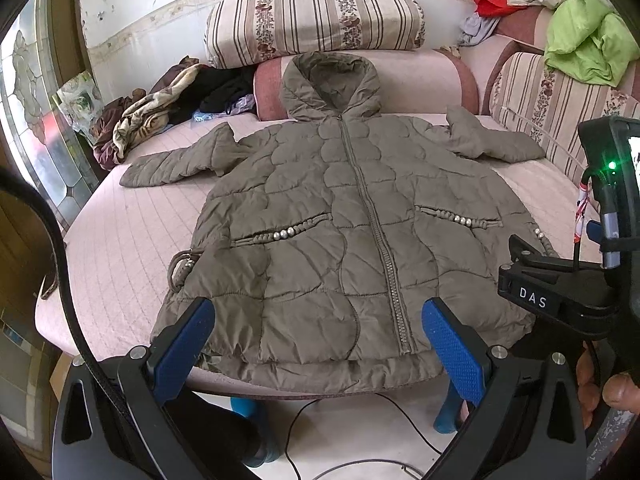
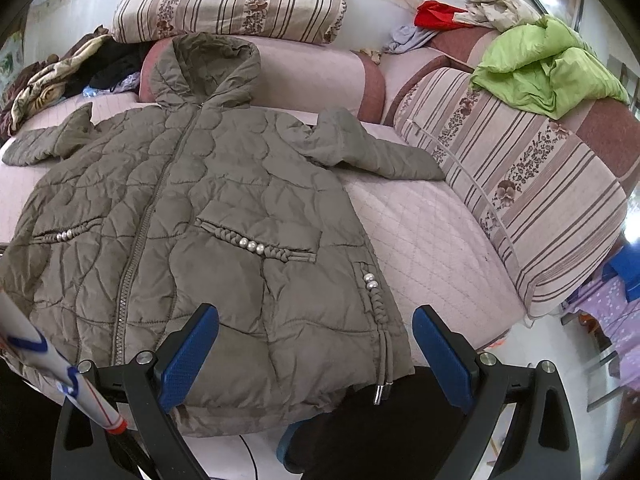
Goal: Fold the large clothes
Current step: 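Move the left gripper toward the coat sleeve nearest it, then close the left gripper on the sleeve cuff and lift it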
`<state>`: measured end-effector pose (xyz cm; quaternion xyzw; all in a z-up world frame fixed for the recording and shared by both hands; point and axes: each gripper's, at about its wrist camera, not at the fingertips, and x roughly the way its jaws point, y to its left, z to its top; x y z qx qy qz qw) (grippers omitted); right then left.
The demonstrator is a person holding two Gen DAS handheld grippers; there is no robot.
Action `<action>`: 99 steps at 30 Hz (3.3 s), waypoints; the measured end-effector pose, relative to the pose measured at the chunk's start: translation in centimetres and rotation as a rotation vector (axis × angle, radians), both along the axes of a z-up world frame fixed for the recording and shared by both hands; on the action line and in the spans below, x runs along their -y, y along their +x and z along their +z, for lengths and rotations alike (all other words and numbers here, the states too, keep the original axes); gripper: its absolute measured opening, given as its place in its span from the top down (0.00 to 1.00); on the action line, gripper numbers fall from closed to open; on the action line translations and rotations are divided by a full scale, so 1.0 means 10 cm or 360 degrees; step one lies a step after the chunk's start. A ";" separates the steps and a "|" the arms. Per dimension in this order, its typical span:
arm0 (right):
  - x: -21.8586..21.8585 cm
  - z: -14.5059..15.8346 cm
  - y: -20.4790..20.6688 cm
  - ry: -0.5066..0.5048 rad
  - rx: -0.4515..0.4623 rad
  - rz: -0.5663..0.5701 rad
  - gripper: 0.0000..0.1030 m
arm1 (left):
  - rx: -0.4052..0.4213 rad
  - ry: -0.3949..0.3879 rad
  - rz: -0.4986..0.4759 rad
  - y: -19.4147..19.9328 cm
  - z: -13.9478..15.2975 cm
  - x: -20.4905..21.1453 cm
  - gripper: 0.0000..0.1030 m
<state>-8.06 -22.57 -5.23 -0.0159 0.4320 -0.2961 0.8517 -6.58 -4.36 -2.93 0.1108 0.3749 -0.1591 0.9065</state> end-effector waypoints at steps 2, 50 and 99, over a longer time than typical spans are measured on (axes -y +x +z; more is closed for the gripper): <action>0.00 -0.01 0.01 -0.0003 -0.0008 -0.0001 0.04 | -0.0004 -0.0001 0.0002 0.01 -0.02 -0.01 0.00; -0.67 0.06 0.71 -0.0058 -0.0133 0.0300 0.04 | -0.0059 0.0018 0.0520 1.05 -0.10 -1.06 0.00; -0.85 -0.36 1.73 -0.0055 -0.0280 0.0385 0.04 | -0.0217 -0.0012 0.0939 2.94 -0.63 -2.14 0.00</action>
